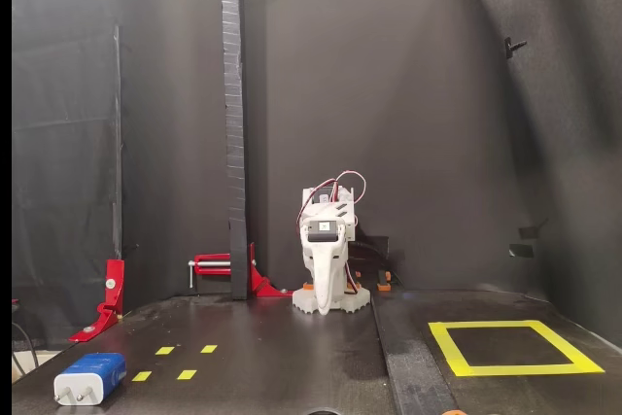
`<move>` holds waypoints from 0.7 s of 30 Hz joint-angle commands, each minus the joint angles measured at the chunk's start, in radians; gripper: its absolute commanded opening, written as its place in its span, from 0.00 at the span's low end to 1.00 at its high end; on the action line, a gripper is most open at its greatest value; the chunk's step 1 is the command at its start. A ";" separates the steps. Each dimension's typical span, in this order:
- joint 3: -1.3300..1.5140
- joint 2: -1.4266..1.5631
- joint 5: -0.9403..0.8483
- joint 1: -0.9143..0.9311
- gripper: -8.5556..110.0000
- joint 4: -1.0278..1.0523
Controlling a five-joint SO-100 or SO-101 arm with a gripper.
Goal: Grasp the block and place it in the designated area.
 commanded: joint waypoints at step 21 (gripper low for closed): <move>0.005 0.008 -0.025 0.021 0.07 -0.074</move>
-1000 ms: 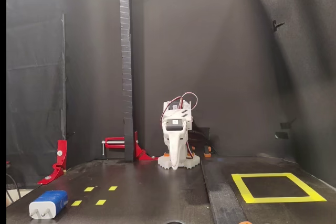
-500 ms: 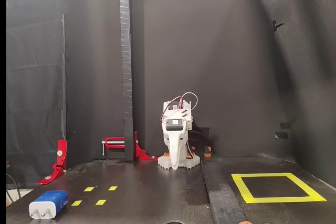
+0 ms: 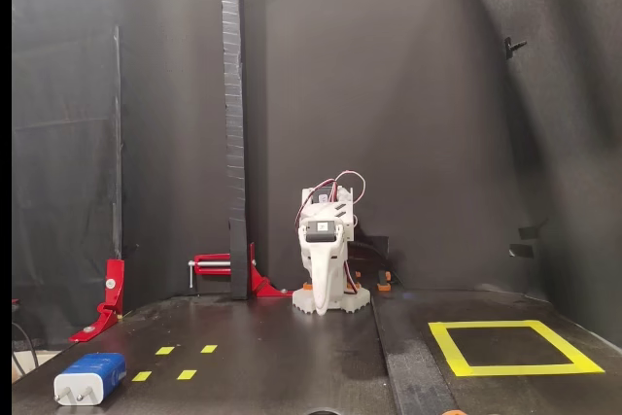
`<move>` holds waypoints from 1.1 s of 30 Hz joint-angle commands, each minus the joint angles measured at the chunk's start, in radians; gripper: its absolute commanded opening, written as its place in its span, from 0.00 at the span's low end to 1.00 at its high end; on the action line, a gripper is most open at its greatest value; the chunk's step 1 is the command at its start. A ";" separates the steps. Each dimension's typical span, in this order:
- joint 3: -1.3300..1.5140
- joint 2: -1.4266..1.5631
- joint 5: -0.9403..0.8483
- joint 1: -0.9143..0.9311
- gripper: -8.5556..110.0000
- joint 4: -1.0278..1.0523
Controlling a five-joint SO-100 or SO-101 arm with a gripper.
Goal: Grasp the block and place it in the designated area.
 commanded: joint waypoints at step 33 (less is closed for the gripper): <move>0.005 0.006 -0.038 0.058 0.07 -0.707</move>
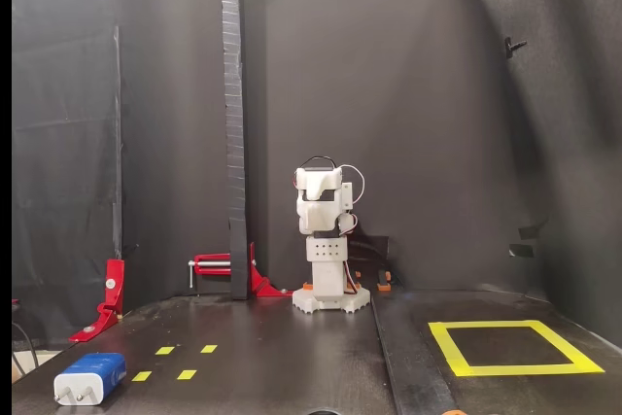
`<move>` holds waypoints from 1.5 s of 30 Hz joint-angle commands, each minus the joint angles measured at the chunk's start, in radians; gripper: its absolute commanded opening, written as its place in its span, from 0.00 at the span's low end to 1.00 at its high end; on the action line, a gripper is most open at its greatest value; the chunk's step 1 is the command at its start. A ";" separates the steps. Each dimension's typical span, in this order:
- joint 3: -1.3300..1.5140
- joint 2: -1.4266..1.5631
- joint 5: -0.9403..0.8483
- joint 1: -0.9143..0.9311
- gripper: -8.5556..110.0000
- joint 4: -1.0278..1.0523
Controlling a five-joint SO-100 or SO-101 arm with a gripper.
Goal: Grasp the block and place it in the designated area.
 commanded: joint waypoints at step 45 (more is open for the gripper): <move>-0.373 -0.465 0.018 0.667 0.07 0.025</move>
